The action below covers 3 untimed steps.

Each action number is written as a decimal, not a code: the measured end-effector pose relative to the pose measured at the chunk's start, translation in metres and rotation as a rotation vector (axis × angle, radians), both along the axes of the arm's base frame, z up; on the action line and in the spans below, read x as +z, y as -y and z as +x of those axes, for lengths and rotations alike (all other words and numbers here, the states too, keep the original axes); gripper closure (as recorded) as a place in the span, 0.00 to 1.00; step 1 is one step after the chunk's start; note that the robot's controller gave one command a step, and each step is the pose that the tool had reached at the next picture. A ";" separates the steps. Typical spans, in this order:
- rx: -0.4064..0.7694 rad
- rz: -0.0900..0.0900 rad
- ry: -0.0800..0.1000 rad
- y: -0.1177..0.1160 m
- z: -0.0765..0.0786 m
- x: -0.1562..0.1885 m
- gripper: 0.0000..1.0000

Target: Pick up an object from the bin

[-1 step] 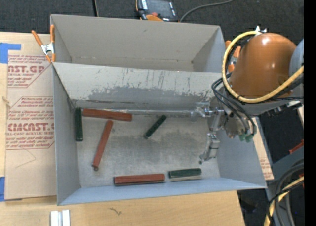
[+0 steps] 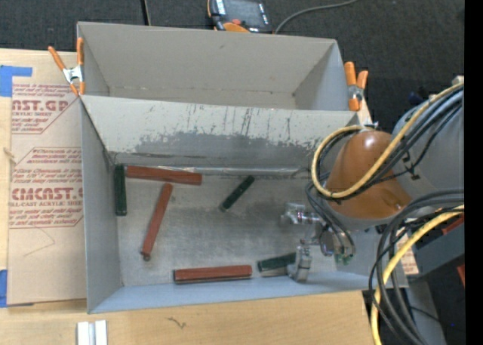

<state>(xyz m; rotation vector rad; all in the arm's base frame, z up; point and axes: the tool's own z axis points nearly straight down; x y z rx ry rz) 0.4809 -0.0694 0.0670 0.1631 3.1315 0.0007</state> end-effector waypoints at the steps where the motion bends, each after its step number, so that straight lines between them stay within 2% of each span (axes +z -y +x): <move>1: -0.230 0.002 -0.004 -0.012 0.002 0.033 0.00; 2: -0.300 0.004 0.000 -0.055 0.092 0.039 0.00; 3: -0.026 0.002 -0.005 -0.111 0.099 0.002 0.00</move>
Offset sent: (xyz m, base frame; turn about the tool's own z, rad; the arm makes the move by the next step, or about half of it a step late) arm 0.0013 0.0106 0.0330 0.2306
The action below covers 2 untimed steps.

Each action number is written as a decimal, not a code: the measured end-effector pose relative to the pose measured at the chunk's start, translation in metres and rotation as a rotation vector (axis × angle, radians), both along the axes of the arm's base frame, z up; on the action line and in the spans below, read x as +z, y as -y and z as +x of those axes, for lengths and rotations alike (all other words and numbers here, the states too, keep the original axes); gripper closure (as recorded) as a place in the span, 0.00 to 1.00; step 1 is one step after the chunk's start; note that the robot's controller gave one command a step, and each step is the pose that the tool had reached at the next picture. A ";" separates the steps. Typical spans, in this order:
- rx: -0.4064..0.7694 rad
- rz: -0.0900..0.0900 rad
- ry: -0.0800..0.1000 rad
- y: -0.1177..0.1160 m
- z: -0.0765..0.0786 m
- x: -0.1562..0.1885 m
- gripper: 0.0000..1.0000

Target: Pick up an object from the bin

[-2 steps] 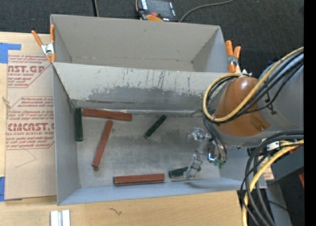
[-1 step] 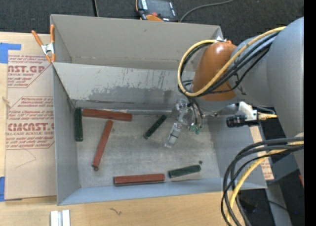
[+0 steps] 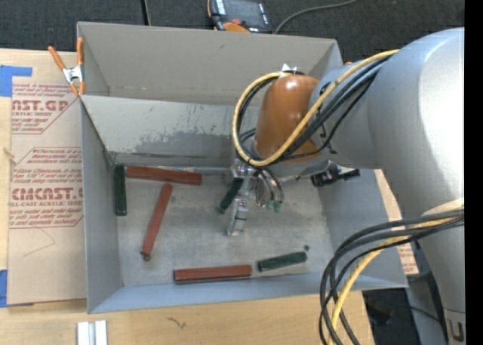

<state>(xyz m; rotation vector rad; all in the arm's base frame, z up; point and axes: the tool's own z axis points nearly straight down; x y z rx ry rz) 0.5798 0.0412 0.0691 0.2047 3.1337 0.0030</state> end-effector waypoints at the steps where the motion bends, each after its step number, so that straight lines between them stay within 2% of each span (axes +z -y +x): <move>1: 0.195 -0.002 -0.001 0.006 -0.014 0.000 0.00; 2: 0.194 -0.002 0.000 0.006 -0.014 0.001 1.00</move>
Offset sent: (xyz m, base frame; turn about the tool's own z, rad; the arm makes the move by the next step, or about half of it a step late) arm -0.0139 -0.0071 0.0009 -0.1935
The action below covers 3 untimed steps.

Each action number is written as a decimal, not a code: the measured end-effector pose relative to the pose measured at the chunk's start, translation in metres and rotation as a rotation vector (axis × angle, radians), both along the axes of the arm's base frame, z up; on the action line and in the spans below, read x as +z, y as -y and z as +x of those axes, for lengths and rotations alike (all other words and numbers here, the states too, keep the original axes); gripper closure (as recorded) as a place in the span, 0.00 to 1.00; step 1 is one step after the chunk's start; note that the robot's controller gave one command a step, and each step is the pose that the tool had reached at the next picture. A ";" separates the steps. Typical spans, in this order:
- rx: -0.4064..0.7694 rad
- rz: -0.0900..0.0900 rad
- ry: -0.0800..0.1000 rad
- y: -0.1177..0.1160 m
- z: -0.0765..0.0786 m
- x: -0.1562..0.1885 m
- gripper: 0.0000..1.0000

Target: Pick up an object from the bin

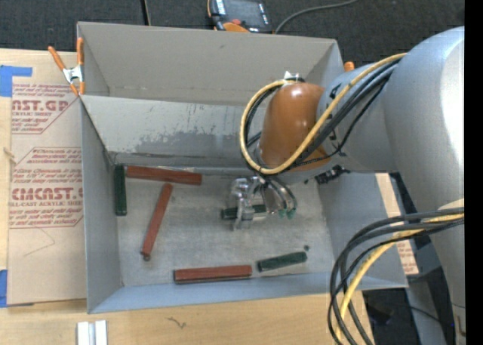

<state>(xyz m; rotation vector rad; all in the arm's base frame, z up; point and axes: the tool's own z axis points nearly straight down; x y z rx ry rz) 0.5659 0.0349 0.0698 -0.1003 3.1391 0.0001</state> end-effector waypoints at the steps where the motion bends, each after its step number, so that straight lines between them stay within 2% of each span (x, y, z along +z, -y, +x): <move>1: 0.001 0.000 0.002 -0.001 0.001 0.017 1.00; 3: 0.001 0.000 0.006 -0.002 0.003 0.111 1.00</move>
Offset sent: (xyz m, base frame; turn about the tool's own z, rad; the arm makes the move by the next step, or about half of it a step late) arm 0.0000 0.0000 0.0163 0.0000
